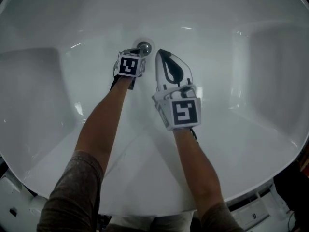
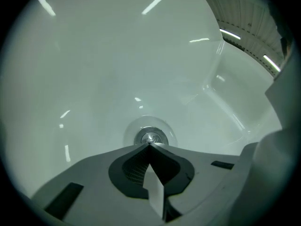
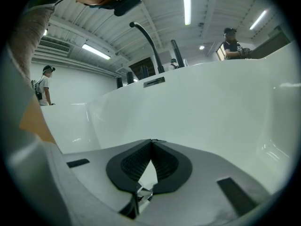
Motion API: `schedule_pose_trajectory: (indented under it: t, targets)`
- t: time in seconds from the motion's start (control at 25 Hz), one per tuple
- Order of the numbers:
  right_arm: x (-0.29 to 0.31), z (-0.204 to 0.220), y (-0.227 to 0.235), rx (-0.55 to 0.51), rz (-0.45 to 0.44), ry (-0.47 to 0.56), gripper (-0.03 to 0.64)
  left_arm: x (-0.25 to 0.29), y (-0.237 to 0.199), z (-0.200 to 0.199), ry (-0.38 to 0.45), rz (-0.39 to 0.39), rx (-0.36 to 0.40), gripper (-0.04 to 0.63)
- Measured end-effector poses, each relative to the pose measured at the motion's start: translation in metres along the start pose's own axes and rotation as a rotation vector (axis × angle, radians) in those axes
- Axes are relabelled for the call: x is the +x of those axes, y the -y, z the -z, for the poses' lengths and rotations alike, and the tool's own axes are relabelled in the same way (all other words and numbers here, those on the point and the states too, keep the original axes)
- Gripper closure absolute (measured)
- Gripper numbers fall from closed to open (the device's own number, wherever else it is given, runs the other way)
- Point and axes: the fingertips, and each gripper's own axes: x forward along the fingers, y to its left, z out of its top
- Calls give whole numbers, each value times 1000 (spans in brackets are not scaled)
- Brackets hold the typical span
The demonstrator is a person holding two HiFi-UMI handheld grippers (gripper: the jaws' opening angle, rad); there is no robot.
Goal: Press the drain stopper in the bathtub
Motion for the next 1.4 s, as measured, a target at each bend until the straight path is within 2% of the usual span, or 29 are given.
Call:
schedule_pose_trajectory:
  t: [0.36,0.52,0.64,0.96,1.4]
  targets:
    - [0,5,2,6,-12,-3,614,16,2,8,-53,-13,15,593]
    - [-2,5,8,17,-4,2,614,22,6,6,-49,-5,30,593]
    - [-3,6,9,24,-3,1,614,23,7,6,-84,-6,32,592]
    - [-5,7,9,32,8,-15,614,25,7,6,-119,-24,84,592]
    - [-6,6,13,36,20,-16,614,31,9,6,-171,-45,202,592]
